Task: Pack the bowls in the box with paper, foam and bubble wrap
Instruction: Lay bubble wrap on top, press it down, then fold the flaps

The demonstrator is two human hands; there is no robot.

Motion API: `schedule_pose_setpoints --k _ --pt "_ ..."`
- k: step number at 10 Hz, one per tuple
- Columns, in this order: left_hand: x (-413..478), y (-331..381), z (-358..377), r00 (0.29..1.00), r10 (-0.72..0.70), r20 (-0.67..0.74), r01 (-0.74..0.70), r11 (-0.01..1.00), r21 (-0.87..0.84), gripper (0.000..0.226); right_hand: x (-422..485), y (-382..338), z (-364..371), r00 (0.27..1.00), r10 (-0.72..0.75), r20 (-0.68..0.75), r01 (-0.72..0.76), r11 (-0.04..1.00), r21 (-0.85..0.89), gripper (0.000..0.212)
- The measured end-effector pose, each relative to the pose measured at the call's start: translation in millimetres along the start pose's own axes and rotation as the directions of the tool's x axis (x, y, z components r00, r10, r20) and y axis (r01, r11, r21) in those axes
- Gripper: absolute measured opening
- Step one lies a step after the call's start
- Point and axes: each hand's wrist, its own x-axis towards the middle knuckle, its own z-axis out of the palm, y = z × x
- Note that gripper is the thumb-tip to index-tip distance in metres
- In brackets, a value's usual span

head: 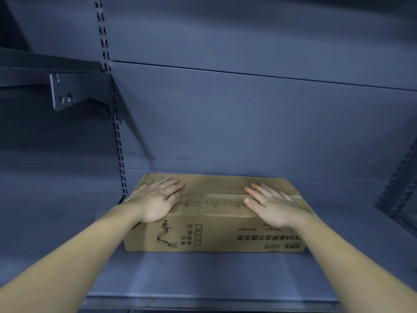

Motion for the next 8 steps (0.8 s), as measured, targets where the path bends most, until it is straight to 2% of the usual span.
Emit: schedule_pose_setpoints --k 2,3,5,8 --pt "-7 11 0 0.998 -0.065 -0.025 0.067 0.994 0.086 0.054 0 0 -2 1.0 0.007 0.014 -0.007 1.0 0.008 0.061" --pt "-12 9 2 0.996 -0.079 -0.032 0.08 0.996 0.039 0.058 -2 0 1 1.0 0.012 -0.028 -0.012 1.0 0.015 0.061" --pt "-20 13 5 0.989 -0.098 -0.109 0.105 0.992 0.062 0.06 -7 -4 7 0.99 0.047 -0.13 -0.047 0.999 0.008 0.058" --pt "-16 13 3 0.992 -0.123 -0.016 0.124 0.992 0.034 0.067 -5 -4 9 0.988 0.062 -0.139 -0.063 0.998 -0.004 0.058"
